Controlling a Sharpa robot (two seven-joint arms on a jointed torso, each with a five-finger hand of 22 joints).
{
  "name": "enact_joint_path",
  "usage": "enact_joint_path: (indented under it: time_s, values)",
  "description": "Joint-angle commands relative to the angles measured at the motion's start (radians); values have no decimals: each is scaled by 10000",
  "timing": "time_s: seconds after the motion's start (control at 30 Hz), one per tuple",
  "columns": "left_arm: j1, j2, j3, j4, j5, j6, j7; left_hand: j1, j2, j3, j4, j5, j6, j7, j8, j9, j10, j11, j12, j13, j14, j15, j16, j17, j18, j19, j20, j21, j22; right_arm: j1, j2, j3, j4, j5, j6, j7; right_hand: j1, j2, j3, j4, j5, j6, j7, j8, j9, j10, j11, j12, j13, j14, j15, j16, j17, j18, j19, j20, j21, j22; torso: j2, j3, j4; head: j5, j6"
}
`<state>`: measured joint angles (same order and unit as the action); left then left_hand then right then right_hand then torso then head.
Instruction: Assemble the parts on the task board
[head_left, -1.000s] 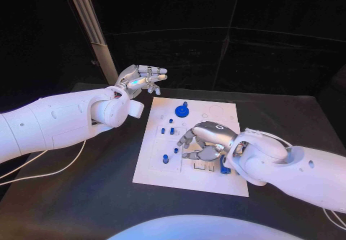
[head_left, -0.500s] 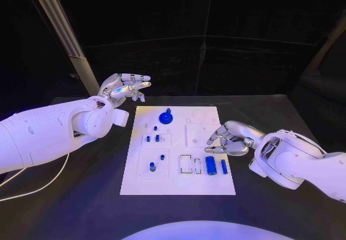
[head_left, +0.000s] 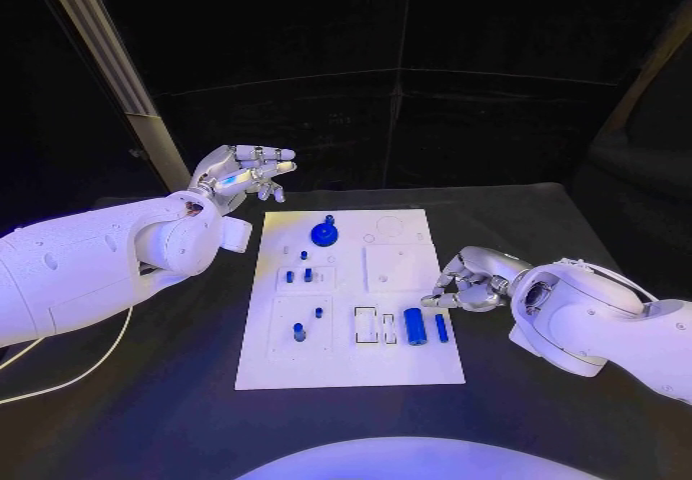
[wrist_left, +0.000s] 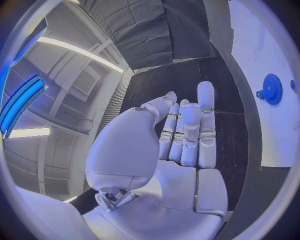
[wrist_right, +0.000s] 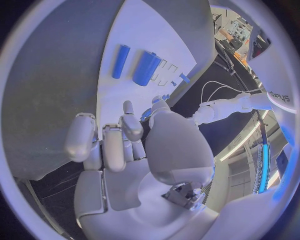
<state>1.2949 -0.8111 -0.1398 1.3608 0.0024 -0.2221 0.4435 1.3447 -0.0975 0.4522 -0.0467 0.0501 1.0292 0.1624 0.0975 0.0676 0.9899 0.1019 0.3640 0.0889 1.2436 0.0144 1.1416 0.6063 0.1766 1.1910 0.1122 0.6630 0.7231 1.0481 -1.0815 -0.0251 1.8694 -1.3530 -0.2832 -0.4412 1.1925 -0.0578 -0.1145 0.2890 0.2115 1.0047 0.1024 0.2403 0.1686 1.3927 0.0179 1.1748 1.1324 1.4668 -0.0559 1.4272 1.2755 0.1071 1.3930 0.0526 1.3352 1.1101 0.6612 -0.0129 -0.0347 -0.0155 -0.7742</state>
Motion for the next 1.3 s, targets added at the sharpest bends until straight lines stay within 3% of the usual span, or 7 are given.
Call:
enact_joint_path:
  time_s: [0.03,0.1,0.73,0.97,1.13,1.3]
  values:
    - [11,-10,5,39,22,156,8,-48,-3,-39,7,40,-52,0,22,-4,-63,-1,69,-10,-72,24,-14,-7,58,-26,29,-67,-11,-30,137,-3,2,-609,650,-632,-17,98,-156,3,39,-31,-38,92,85,194,-14,484,564,621,3,172,309,-209,102,6,89,112,8,-11,-4,-15,-19]
    - [11,-16,4,45,22,157,3,-48,-3,-39,7,40,-52,0,22,-4,-63,-1,69,-10,-72,24,-14,-7,58,-26,29,-67,-11,-58,219,-4,-16,-660,730,-651,-22,124,-240,5,36,-33,-43,127,131,280,-20,709,828,637,-2,248,449,-221,121,5,126,175,15,0,-3,6,-47]
    - [11,-44,3,69,22,184,-1,-48,-3,-39,7,40,-52,0,22,-4,-63,-1,69,-10,-72,24,-14,-7,58,-26,29,-67,-11,-564,863,-4,-307,-1018,1262,-734,-137,249,-596,22,84,-105,-47,255,340,506,-18,1367,1623,700,6,529,974,-234,128,4,195,279,13,-23,11,74,-199]
    - [11,-42,3,66,22,198,-4,-48,-3,-39,7,40,-52,0,22,-4,-63,-1,69,-10,-72,24,-14,-7,58,-26,29,-67,-11,-639,1075,-4,-499,-1294,1349,-789,-98,309,-635,-3,149,-122,-46,287,394,493,-18,1384,1667,700,9,548,1008,-240,134,6,217,316,13,-18,12,92,-197]
    - [11,-44,3,67,22,204,-4,-48,-3,-39,7,40,-52,0,22,-4,-63,-1,69,-10,-72,24,-14,-7,58,-26,29,-67,-11,-677,1195,-4,-603,-1553,1432,-880,299,458,-643,-91,605,-149,-52,366,522,551,-19,1553,1896,741,9,690,1296,-248,138,9,257,377,9,-22,13,113,-198]
    - [11,-57,2,70,22,213,-6,-48,-3,-39,7,40,-52,0,22,-4,-63,-1,69,-10,-72,24,-14,-7,58,-26,29,-67,-11,-705,1225,-4,-606,-1727,1311,-960,1039,672,-488,-411,1669,-131,-60,459,661,563,-35,1610,2013,745,-5,731,1374,-248,130,-3,275,399,10,-19,2,133,-189]
